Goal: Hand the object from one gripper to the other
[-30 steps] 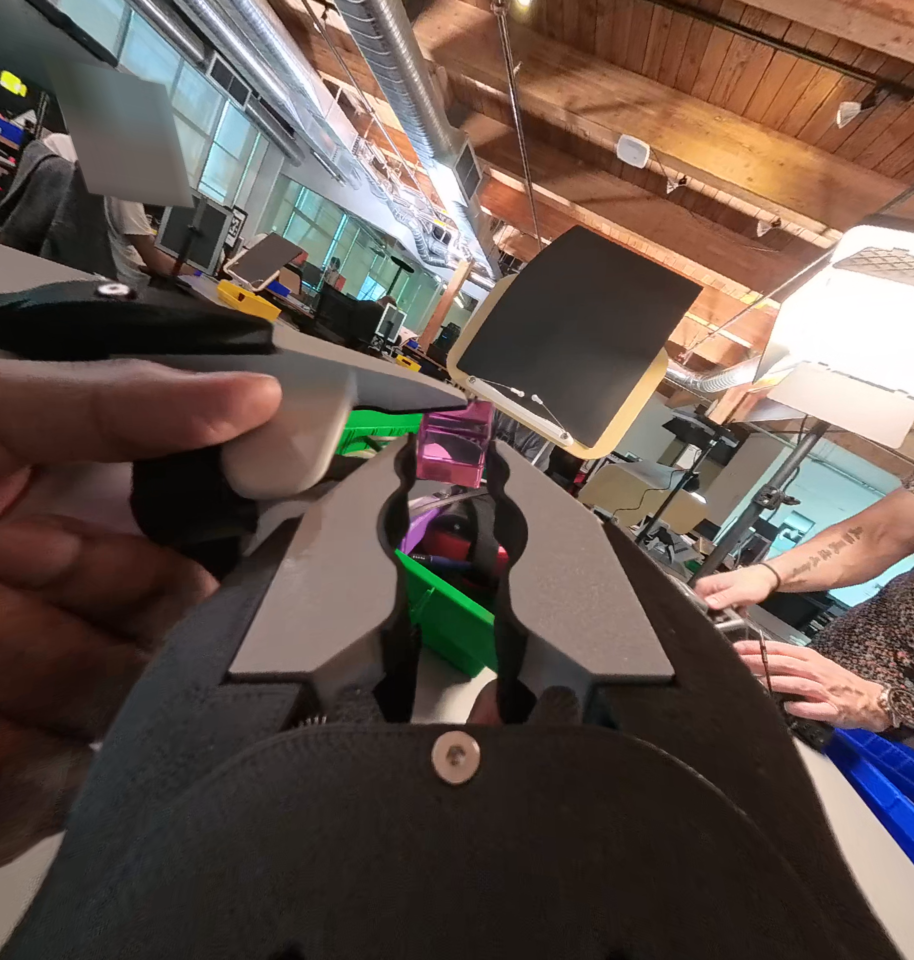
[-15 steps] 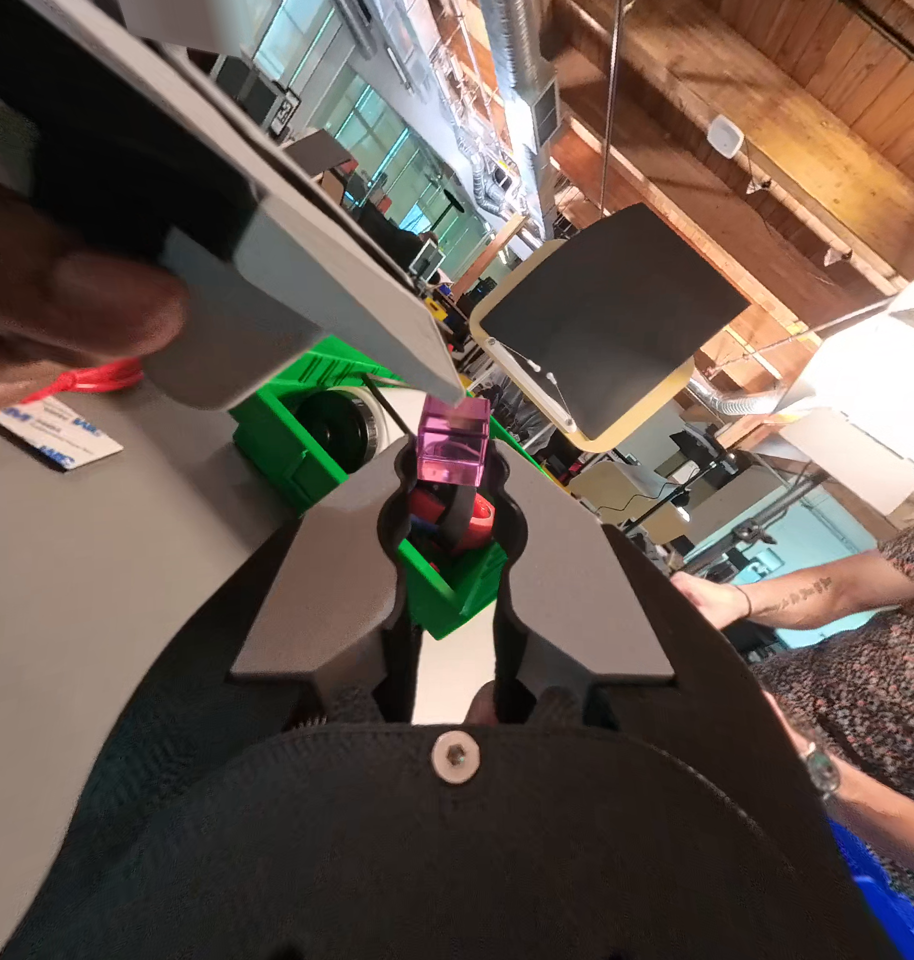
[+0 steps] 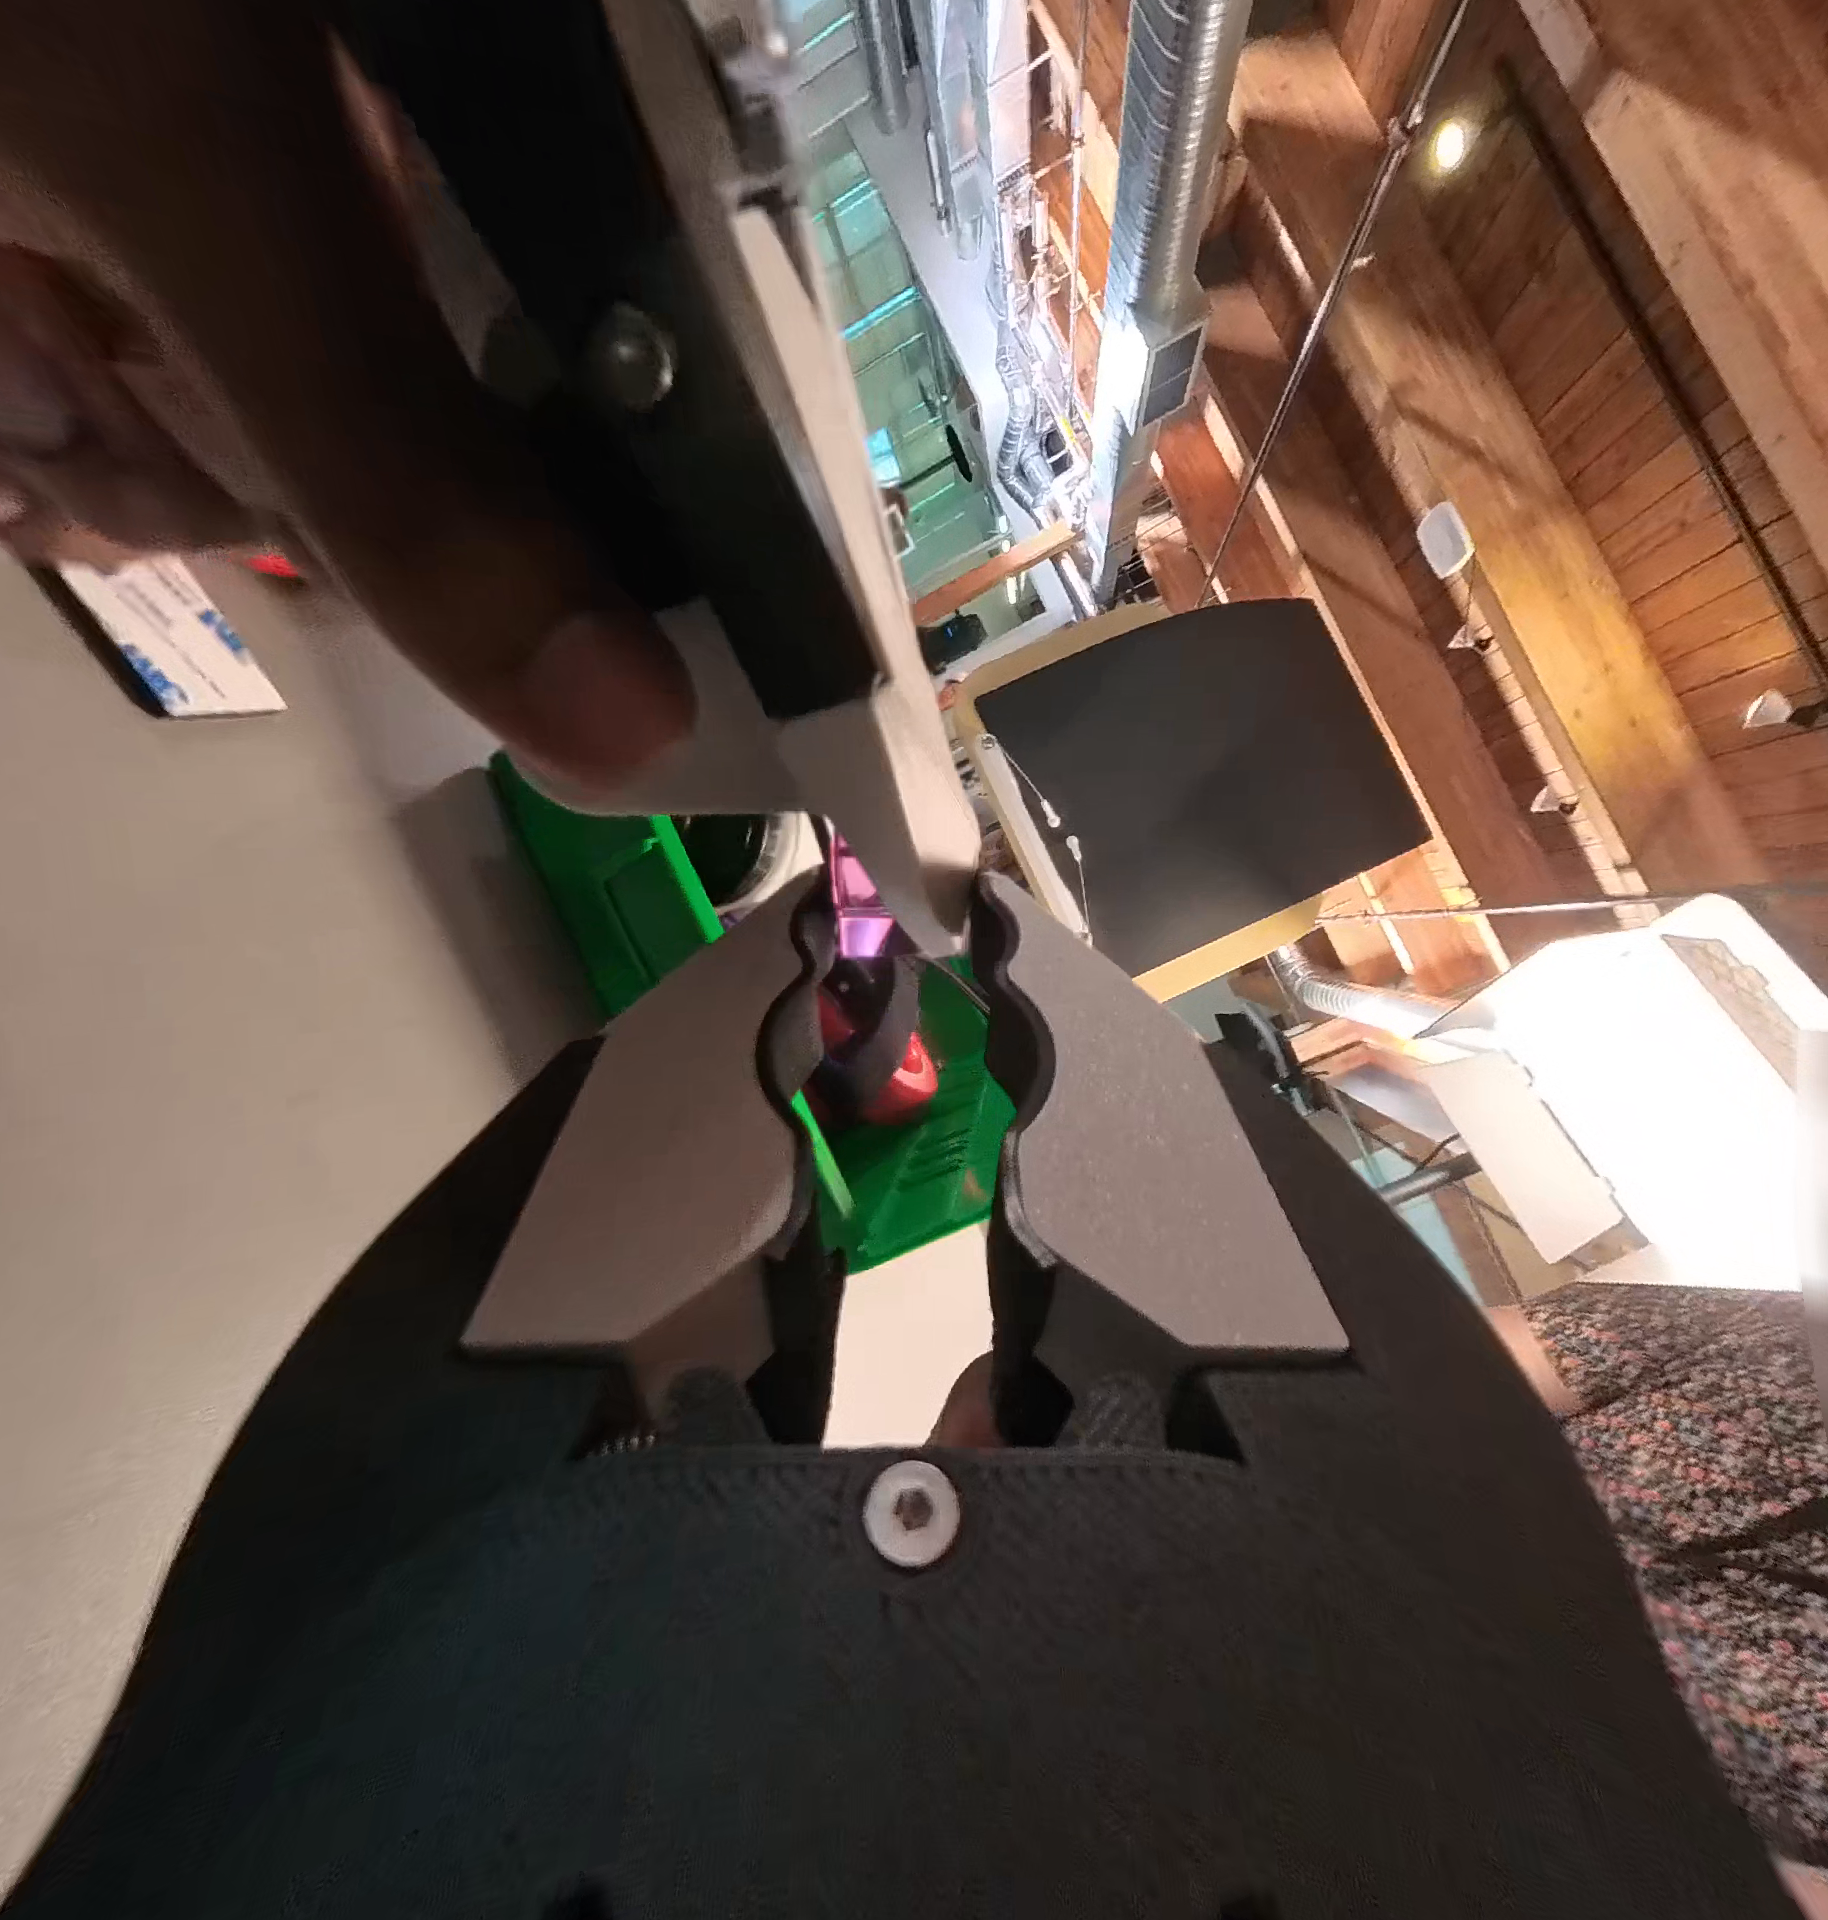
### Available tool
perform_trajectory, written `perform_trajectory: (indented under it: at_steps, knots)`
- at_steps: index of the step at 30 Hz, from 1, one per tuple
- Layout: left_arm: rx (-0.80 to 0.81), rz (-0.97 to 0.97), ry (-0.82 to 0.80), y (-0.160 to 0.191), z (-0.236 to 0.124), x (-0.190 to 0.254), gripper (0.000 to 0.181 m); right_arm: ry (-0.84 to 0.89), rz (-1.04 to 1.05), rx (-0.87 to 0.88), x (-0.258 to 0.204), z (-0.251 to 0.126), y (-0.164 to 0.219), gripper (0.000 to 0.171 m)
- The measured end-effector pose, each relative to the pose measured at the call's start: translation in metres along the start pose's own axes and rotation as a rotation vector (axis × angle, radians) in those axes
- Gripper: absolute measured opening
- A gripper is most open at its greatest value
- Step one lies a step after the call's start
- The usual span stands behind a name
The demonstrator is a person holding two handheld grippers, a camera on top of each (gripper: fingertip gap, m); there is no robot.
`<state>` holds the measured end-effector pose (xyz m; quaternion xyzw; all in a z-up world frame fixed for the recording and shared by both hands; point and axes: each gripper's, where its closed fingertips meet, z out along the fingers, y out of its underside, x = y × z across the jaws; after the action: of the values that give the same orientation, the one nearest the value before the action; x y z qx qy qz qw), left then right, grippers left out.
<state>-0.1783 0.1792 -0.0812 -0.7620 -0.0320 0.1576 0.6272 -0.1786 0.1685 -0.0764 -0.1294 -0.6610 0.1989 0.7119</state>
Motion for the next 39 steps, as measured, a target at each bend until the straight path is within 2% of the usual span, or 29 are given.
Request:
perform_trajectory:
  at_steps: [3, 8, 11, 18, 21, 24, 27, 32, 34, 39]
  knots:
    - [0.09, -0.191, 0.058, -0.009, 0.0, -0.003, 0.027, 0.025, 0.171, 0.009, 0.009, 0.0, 0.001, 0.031]
    - [0.293, -0.658, 0.181, -0.023, -0.005, -0.016, 0.028, 0.033, 0.532, 0.043, 0.021, -0.002, -0.003, 0.034]
    - [0.38, -0.883, 0.26, -0.026, -0.007, -0.02, 0.028, 0.003, 0.643, 0.063, 0.017, 0.0, -0.007, 0.034]
    - [0.398, -1.031, 0.369, -0.027, -0.001, 0.0, 0.028, 0.046, 0.68, 0.082, 0.021, 0.002, -0.009, 0.032]
    - [0.392, -1.064, 0.414, -0.028, 0.0, 0.006, 0.028, 0.061, 0.626, 0.085, 0.024, 0.0, -0.008, 0.029]
    - [0.332, -1.015, 0.448, -0.028, 0.001, 0.01, 0.029, 0.028, 0.545, 0.093, 0.023, -0.001, -0.008, 0.028]
    - [0.247, -0.863, 0.411, -0.025, 0.0, 0.007, 0.034, -0.026, 0.464, 0.087, 0.019, -0.002, -0.006, 0.028]
    - [0.097, -0.318, 0.135, -0.016, -0.006, -0.004, 0.044, -0.062, 0.336, 0.01, 0.012, 0.001, 0.002, 0.028]
    - [0.03, -0.173, 0.073, -0.011, -0.008, -0.002, 0.045, -0.076, 0.286, -0.018, 0.008, 0.002, 0.003, 0.028]
    - [-0.091, -0.044, 0.031, 0.006, -0.004, 0.007, 0.041, -0.103, 0.149, -0.068, -0.006, 0.004, 0.001, 0.028]
